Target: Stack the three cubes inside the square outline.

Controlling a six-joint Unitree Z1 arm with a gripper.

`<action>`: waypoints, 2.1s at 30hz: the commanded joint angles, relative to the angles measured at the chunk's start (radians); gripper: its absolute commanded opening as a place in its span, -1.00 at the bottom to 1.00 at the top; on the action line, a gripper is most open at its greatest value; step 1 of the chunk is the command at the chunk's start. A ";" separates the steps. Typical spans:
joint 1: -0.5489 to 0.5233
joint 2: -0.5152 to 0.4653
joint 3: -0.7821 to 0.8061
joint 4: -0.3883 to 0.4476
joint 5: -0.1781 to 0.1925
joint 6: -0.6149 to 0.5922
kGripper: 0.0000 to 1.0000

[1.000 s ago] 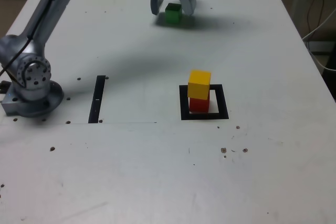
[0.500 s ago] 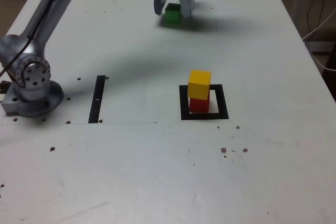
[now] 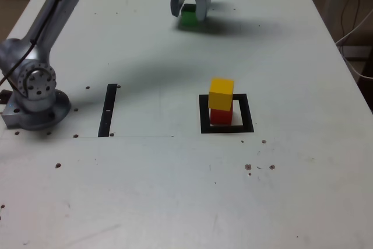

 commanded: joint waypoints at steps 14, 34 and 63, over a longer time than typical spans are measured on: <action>-0.038 -0.039 -0.011 0.059 -0.004 -0.029 -0.42; -0.320 -0.356 0.187 0.128 -0.113 -0.354 -0.42; -0.757 -0.413 0.276 0.130 -0.275 -0.751 -0.42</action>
